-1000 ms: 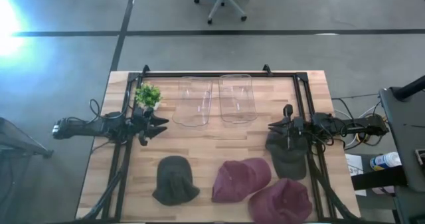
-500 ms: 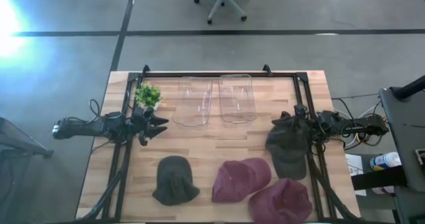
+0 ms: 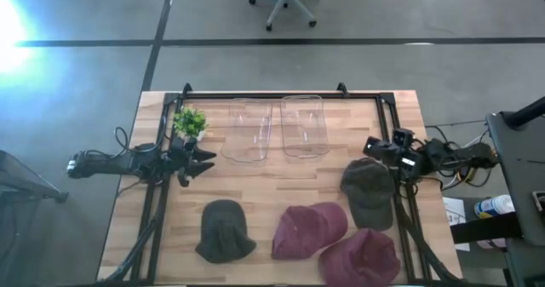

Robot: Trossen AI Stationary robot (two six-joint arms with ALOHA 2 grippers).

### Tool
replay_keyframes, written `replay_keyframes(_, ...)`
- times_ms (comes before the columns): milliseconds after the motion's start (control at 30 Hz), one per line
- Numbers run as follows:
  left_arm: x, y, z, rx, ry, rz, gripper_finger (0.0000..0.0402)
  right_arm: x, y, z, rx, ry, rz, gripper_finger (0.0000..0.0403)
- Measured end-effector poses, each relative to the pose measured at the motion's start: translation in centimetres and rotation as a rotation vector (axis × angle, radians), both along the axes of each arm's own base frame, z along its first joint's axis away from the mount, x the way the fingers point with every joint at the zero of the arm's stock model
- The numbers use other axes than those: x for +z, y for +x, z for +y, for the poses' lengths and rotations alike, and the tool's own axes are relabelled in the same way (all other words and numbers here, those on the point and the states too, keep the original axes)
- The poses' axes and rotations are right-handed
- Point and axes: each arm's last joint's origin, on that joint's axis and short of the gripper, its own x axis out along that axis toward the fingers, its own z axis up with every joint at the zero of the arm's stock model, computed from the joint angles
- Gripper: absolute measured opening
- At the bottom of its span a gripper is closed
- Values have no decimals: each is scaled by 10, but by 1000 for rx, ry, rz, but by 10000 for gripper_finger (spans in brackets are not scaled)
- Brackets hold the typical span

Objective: Pick & Place hat
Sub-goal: Put the black cap into the left transparent bin

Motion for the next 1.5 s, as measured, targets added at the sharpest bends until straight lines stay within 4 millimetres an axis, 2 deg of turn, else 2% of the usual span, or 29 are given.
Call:
replay_keyframes(133, 0, 0, 0, 0, 0, 0, 202, -3, 16, -2, -160, 44, 192, 43)
replay_keyframes(200, 0, 0, 0, 0, 0, 1, 202, -1, 27, -1, -167, 63, 269, 43)
replay_keyframes(333, 0, 0, 0, 0, 0, 2, 202, 2, 53, 6, -50, 93, 472, 43)
replay_keyframes(500, 0, 0, 0, 0, 0, 2, 202, -8, 83, 18, 149, 208, 966, 43)
replay_keyframes(600, 0, 0, 0, 0, 0, 3, 202, -10, 96, 27, 236, 268, 1198, 43)
replay_keyframes(700, 0, 0, 0, 0, 0, 5, 202, -12, 112, 33, 330, 279, 1328, 43)
replay_keyframes(867, -1, 0, 0, 0, 0, 8, 202, -16, 139, 42, 478, 230, 1416, 43)
replay_keyframes(967, -1, 0, 0, 0, 0, 10, 202, -22, 157, 42, 482, 230, 1450, 45)
replay_keyframes(1033, -1, 0, 0, 0, 0, 9, 202, -25, 172, 41, 475, 244, 1414, 52)
replay_keyframes(1200, -1, 0, 0, 0, 1, 9, 202, -20, 221, 35, 478, 200, 1171, 101)
replay_keyframes(1367, -1, 0, 0, 0, 1, 8, 202, -25, 265, 31, 459, 89, 1147, 158)
replay_keyframes(1500, 0, 0, 0, 0, -38, 1, 202, -28, 300, 35, 483, -32, 1123, 184)
